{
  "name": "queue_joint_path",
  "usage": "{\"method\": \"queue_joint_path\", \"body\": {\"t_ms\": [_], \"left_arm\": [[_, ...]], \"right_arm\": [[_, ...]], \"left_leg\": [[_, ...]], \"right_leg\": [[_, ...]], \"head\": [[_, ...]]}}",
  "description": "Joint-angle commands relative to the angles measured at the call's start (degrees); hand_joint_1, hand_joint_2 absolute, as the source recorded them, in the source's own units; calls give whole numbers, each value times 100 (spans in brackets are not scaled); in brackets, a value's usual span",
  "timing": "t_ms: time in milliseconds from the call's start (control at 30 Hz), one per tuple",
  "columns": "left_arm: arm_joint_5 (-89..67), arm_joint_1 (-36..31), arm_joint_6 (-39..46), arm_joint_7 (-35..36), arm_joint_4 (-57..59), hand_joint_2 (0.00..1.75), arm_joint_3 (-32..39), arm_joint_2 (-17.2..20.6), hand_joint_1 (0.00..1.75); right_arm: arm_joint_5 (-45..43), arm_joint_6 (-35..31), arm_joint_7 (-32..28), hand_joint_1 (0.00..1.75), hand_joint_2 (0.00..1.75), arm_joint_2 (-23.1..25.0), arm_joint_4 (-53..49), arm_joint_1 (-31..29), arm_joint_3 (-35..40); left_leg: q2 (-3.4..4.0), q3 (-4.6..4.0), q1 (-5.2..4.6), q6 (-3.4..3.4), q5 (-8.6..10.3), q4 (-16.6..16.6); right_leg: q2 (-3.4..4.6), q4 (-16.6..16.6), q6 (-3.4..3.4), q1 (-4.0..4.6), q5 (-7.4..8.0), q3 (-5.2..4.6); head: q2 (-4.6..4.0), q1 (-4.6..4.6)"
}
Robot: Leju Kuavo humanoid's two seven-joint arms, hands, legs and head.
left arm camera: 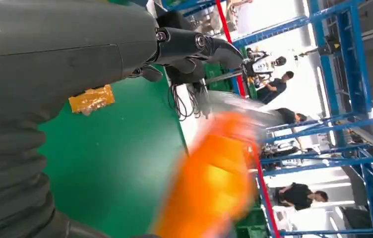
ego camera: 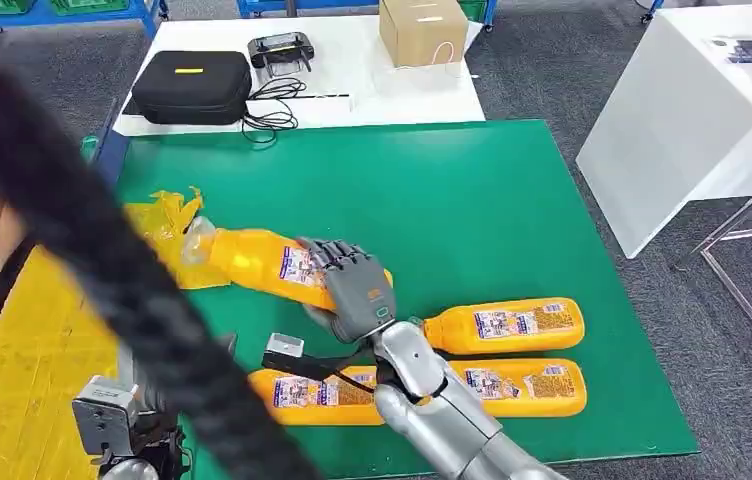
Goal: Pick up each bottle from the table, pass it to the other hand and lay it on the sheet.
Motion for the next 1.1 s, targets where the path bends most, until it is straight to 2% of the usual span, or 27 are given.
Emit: {"method": "queue_joint_path", "body": {"t_ms": [33,133,167,200,300,333,400,633,667,700,767,1000,1100], "left_arm": [[433,-220,-69,-9,463,175,-175,19,0],[569,-250,-132,5,470,175,-146,60,0],[569,-250,-132,5,470,175,-146,60,0],[569,-250,-132,5,470,175,-146,60,0],[569,-250,-132,5,470,175,-146,60,0],[569,-250,-132,5,470,175,-146,60,0],[569,-250,-132,5,470,175,-146,60,0],[569,-250,-132,5,470,175,-146,60,0],[569,-250,-132,5,470,175,-146,60,0],[569,-250,-132,5,470,175,-146,60,0],[569,-250,-132,5,470,175,-146,60,0],[783,-404,-406,73,425,175,-322,181,0],[800,-453,-441,91,355,175,-373,190,0]], "right_arm": [[-1656,-313,-1100,175,175,-94,-1269,731,-862],[-1805,-211,-1216,175,175,-57,-1170,715,-877],[-1805,-211,-1216,175,175,-57,-1170,715,-877],[-1805,-211,-1216,175,175,-57,-1170,715,-877],[-1805,-211,-1216,175,175,-57,-1170,715,-877],[-1805,-211,-1216,175,175,-57,-1170,715,-877],[-1805,-211,-1216,175,175,-57,-1170,715,-877],[-1805,-211,-1216,175,175,-57,-1170,715,-877],[-1805,-211,-1216,175,175,-57,-1170,715,-877],[-1805,-211,-1216,175,175,-57,-1170,715,-877],[-1805,-211,-1216,175,175,-57,-1170,715,-877],[-1762,181,-1308,175,175,53,-546,499,-607],[-1584,517,-1068,175,175,116,-27,261,-427]], "left_leg": [[-24,22,8,0,-8,1],[-10,11,0,0,-1,-3],[-11,30,9,-1,-12,2],[-6,8,1,0,-1,-4],[-11,14,2,-1,-2,-4],[-12,39,13,-3,-16,1],[-3,22,3,0,-7,-4],[-4,14,1,0,-2,-4],[-2,40,12,-1,-17,2],[-5,16,5,-1,-4,-2],[-4,22,6,-1,-7,-1],[2,29,7,-3,-9,-3],[11,24,5,-2,-6,-4]], "right_leg": [[-32,-9,-4,10,-12,37],[-15,-5,-3,1,-4,16],[-20,-9,-7,12,-12,43],[-10,-5,-3,2,-2,12],[-15,-5,-4,3,-5,18],[-23,-12,-9,16,-16,51],[-9,-7,-4,5,-7,27],[-8,-5,-3,2,-3,17],[-13,-12,-7,15,-12,50],[-11,-7,-4,6,-4,23],[-11,-7,-5,8,-6,28],[-6,-10,-7,9,-7,34],[5,-8,-6,7,-1,26]], "head": [[0,0],[0,0],[0,0],[0,0],[0,0],[0,0],[0,0],[0,0],[0,0],[0,0],[0,0],[0,0],[0,0]]}}
